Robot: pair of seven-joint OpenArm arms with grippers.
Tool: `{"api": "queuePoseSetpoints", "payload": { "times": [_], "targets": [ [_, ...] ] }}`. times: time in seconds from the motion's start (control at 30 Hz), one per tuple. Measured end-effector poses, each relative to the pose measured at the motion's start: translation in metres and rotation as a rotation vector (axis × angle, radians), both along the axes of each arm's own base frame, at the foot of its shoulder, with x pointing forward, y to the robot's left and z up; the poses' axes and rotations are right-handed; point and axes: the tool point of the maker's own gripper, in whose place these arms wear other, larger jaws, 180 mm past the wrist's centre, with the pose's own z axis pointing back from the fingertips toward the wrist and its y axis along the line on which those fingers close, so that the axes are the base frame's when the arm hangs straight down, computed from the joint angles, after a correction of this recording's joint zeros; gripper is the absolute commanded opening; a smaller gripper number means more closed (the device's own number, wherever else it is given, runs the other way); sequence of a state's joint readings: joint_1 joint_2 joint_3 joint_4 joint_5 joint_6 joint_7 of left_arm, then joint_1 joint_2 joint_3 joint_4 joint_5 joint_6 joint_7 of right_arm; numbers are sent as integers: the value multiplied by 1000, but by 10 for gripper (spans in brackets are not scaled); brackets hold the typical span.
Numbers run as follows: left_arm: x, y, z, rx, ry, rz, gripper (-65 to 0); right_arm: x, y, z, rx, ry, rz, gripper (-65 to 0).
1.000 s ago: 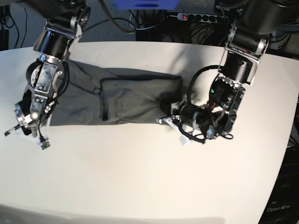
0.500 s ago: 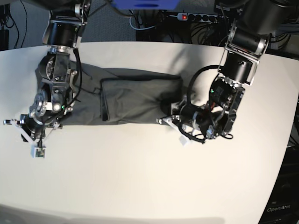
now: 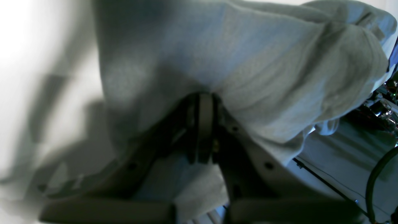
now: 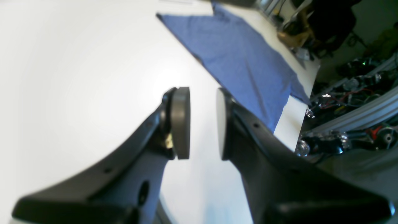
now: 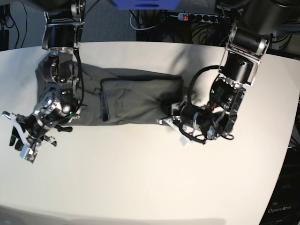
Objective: Fold the T-shirt properly
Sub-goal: 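Move the right gripper to the free end of the gray shirt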
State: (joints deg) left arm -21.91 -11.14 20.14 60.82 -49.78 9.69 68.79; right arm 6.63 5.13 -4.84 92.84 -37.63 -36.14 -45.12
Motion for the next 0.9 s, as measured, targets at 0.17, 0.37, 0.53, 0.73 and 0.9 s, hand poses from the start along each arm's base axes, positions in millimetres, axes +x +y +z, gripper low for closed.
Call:
{"api": "queuePoseSetpoints", "payload": {
  "times": [0.17,0.37,0.53,0.73,0.9],
  "targets": [
    [0,0,0,0,0,0,-631,-5,-5,5,-7,-42,-35,-493],
    [0,0,0,0,-1,0,-631,-4,-5,5,-4,-40,-32,-493],
    [0,0,0,0,-1,0,-631,-4,-5,4,-4,-39,-33,-493],
    [0,0,0,0,0,-1,-631,13,18,-28,-32,238,193,-493],
    [0,0,0,0,-1,0,-631,21,36,-54,-75,479,392,-502]
  ]
}}
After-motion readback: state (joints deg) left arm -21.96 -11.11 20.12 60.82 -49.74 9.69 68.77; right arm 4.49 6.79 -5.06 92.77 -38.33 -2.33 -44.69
